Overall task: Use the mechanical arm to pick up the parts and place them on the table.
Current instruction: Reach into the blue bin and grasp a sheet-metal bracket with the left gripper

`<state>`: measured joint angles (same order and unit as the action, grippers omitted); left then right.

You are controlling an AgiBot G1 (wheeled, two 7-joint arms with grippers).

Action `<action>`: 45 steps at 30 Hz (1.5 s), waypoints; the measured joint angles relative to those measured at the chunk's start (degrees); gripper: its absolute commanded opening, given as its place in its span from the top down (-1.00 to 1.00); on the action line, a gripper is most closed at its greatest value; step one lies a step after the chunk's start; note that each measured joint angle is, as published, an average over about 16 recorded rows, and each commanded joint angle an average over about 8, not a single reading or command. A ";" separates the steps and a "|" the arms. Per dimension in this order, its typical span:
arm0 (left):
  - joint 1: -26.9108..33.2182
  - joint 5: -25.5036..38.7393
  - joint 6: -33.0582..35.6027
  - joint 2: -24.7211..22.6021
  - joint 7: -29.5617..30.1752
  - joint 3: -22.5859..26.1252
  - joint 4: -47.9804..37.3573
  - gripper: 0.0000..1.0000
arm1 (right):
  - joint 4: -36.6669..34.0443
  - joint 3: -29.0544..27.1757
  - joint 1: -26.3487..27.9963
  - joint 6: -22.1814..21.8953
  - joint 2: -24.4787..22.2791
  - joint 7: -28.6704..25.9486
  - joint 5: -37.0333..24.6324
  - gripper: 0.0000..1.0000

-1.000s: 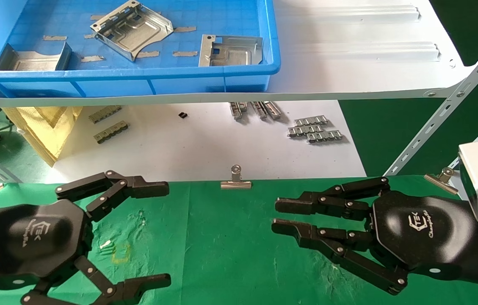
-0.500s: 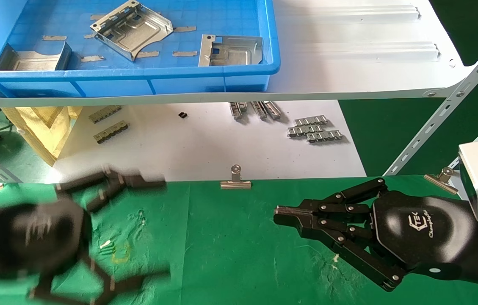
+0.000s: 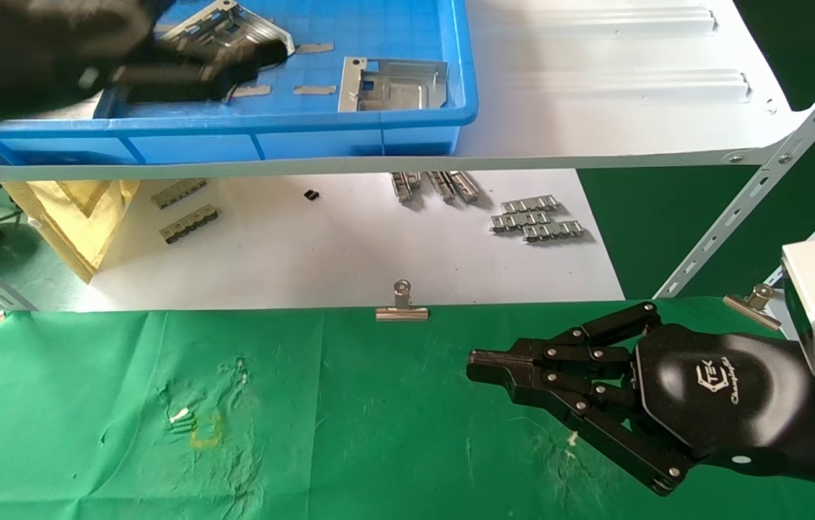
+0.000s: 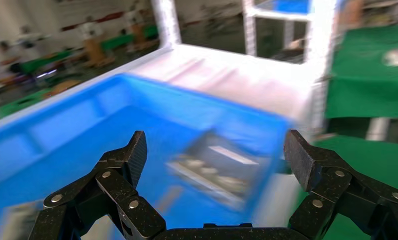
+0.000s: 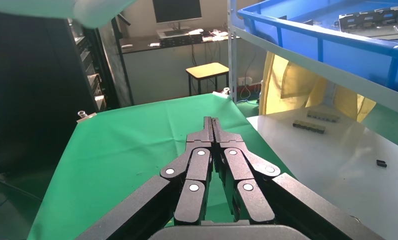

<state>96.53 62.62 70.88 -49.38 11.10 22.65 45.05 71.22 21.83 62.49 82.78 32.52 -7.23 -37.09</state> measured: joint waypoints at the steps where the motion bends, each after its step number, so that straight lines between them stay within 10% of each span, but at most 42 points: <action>1: 2.02 1.61 -0.82 -1.17 -0.41 0.79 -2.75 -1.00 | 0.00 0.00 0.00 0.00 0.00 0.00 0.00 1.00; 6: 10.47 8.62 -4.66 -6.08 -2.93 4.22 -15.99 -0.80 | 0.00 0.00 0.00 0.00 0.00 0.00 0.00 1.00; 12: 16.61 13.70 -8.17 -9.53 -6.28 6.73 -27.94 0.64 | 0.00 0.00 0.00 0.00 0.00 0.00 0.00 0.98; 15: 18.31 15.06 -9.41 -10.52 -7.76 7.43 -32.04 1.00 | 0.00 0.00 0.00 0.00 0.00 0.00 0.00 0.96; 25: 20.42 15.96 -12.49 -12.24 -12.19 7.78 -39.48 1.00 | 0.00 0.00 0.00 0.00 0.00 0.00 0.00 0.55; 33: 20.86 15.97 -15.67 -13.15 -14.07 7.69 -42.37 1.00 | 0.00 0.00 0.00 0.00 0.00 0.00 0.00 -0.98; 45: 21.03 15.81 -20.61 -14.25 -14.01 7.54 -44.68 1.00 | 0.00 0.01 0.00 0.00 0.00 0.00 0.00 -1.00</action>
<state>117.57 78.43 50.28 -63.63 -2.91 30.19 0.37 71.22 21.84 62.50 82.78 32.52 -7.23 -37.09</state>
